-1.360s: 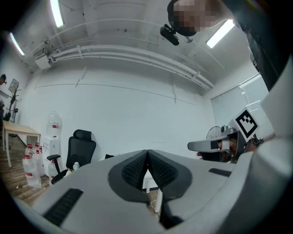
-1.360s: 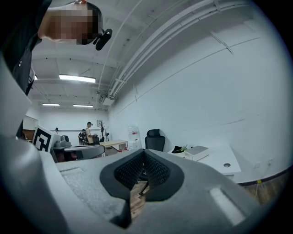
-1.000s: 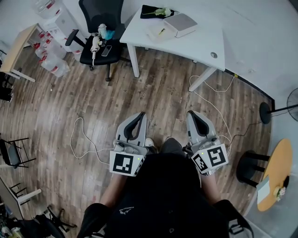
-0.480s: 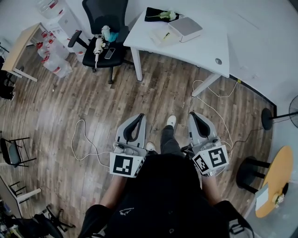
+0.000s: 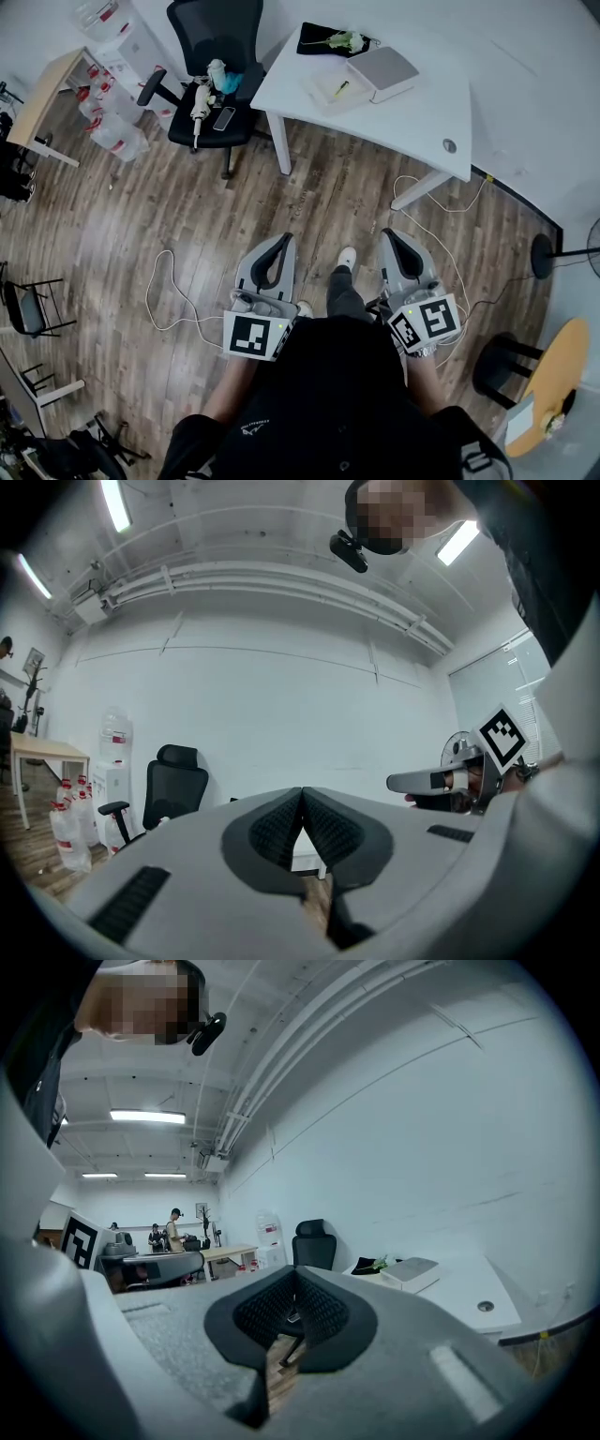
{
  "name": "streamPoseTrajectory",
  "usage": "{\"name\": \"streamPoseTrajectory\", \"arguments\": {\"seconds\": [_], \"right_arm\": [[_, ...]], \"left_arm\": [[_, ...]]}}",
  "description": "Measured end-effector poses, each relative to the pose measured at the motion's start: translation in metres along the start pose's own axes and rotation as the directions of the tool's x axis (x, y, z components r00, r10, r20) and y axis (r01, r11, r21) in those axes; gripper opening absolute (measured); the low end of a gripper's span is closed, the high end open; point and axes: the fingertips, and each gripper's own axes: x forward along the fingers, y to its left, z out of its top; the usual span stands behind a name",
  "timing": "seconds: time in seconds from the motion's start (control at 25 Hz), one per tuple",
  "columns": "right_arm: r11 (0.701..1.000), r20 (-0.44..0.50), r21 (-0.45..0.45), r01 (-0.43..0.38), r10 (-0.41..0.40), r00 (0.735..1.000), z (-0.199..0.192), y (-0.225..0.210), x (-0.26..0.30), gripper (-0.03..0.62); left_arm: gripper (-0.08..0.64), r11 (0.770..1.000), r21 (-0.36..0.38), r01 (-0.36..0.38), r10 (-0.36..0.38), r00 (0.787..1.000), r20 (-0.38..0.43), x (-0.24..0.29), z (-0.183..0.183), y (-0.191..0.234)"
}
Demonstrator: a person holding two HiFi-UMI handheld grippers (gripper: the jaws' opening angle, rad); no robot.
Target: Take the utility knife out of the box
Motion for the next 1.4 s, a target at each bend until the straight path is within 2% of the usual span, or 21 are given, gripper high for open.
{"name": "streamPoseTrajectory", "arguments": {"seconds": [0.32, 0.48, 0.72, 0.92, 1.04, 1.4], "right_arm": [[1.000, -0.010, 0.010, -0.025, 0.025, 1.000, 0.016, -0.050, 0.053, 0.005], [0.999, -0.017, 0.008, -0.046, 0.046, 0.999, 0.026, -0.080, 0.074, 0.005], [0.998, -0.021, 0.020, -0.068, 0.068, 0.997, 0.037, -0.131, 0.102, 0.005], [0.995, -0.020, 0.013, -0.095, 0.095, 0.995, 0.047, -0.173, 0.120, 0.005], [0.994, -0.018, 0.010, -0.106, 0.106, 0.994, 0.051, -0.200, 0.131, 0.005], [0.992, -0.029, 0.011, -0.128, 0.128, 0.991, 0.054, -0.249, 0.152, 0.005]], "left_arm": [[0.006, 1.000, 0.006, -0.014, 0.014, 1.000, -0.026, 0.071, 0.005, 0.015], [0.006, 1.000, -0.014, -0.028, 0.028, 1.000, 0.009, 0.111, 0.018, 0.014], [0.006, 0.999, -0.001, -0.048, 0.048, 0.999, -0.011, 0.164, 0.016, 0.012], [0.006, 0.998, -0.006, -0.064, 0.064, 0.998, 0.027, 0.211, 0.023, 0.004], [0.006, 0.996, -0.009, -0.090, 0.090, 0.996, 0.002, 0.237, 0.019, 0.002], [0.006, 0.993, -0.010, -0.120, 0.120, 0.993, 0.000, 0.289, 0.017, -0.001]]}}
